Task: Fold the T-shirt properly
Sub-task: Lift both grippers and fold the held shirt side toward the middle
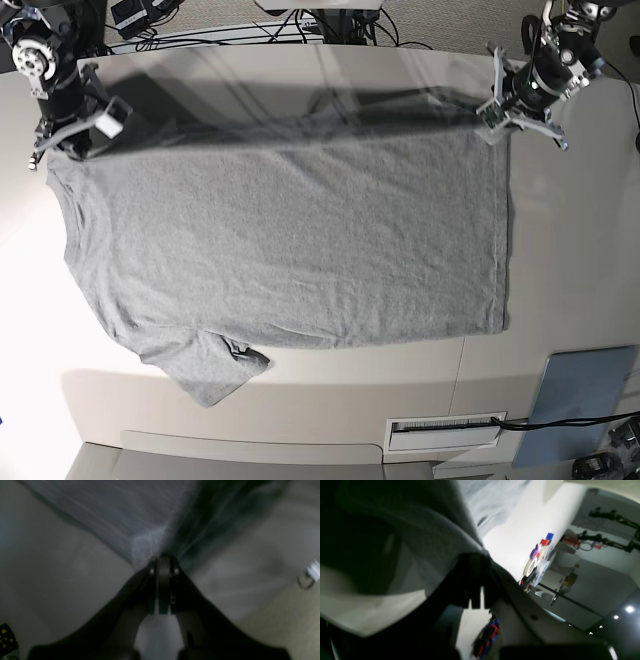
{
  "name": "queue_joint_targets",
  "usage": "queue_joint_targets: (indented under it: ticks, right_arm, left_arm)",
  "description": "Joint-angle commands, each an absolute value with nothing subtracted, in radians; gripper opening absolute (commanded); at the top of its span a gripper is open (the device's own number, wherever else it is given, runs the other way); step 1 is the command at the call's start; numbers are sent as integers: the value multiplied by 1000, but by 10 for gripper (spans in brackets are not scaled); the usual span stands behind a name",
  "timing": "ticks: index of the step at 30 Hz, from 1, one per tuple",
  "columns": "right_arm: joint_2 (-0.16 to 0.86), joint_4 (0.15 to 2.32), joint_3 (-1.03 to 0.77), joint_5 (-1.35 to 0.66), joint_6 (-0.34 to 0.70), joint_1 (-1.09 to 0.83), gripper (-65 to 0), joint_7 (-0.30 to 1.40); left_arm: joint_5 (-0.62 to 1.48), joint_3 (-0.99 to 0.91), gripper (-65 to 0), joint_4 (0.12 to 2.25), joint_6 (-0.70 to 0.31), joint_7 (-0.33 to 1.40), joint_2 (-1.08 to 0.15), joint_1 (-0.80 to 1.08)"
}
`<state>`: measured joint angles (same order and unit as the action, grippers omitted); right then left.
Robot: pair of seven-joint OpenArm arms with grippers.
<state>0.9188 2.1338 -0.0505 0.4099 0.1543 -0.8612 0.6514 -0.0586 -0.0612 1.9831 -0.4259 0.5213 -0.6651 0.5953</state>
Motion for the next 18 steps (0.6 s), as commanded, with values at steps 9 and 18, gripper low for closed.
queue_joint_targets:
  ticks: [9, 18]
  right_arm:
    - [893, 2006, -58, 270, 147, -672, -650, 523]
    - [861, 1918, -10, 199, 210, -513, -650, 488]
  left_arm:
    - [-21, -69, -650, 1916, -395, 451, -674, 521]
    - [-22, -69, -650, 1843, -389, 445, -578, 402]
